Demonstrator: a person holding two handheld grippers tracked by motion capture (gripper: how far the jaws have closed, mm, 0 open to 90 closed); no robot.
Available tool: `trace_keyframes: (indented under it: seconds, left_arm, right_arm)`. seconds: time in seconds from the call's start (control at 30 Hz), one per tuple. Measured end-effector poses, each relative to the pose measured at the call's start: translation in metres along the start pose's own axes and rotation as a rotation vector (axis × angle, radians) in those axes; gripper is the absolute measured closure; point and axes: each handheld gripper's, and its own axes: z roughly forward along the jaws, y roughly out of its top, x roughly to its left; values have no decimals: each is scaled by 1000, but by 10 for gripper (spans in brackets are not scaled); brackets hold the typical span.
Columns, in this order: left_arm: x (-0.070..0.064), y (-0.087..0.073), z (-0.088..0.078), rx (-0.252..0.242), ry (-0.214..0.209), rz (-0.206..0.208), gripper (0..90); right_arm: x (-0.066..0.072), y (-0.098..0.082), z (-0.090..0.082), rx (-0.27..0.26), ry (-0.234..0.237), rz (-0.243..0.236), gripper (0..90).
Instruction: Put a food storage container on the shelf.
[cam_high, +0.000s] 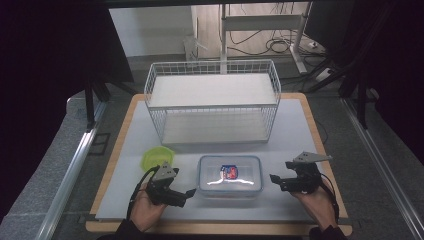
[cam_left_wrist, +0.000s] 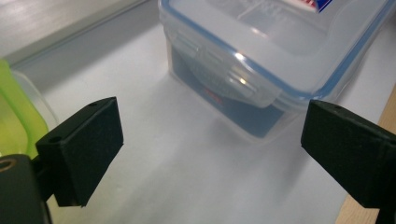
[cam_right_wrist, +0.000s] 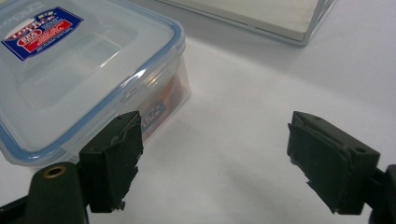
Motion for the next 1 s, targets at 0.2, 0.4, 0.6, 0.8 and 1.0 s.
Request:
trace_keyframes:
  seconds: [0.2,0.4,0.6,0.8,1.0]
  left_arm:
    - [2,17,-2,31,-11,-37,63]
    - [11,31,7,28,-73,-83,60]
    - [14,35,20,50,-149,-108,40]
    - [14,40,39,95,-206,-112,37]
    - [14,41,51,123,-264,-150,11]
  right_arm:
    - [-1,5,-2,-4,16,11,156]
    - [6,13,-3,-1,56,44,112]
    - [16,17,7,47,133,70,31]
    - [25,21,21,80,186,65,62]
    - [26,23,38,109,286,97,103]
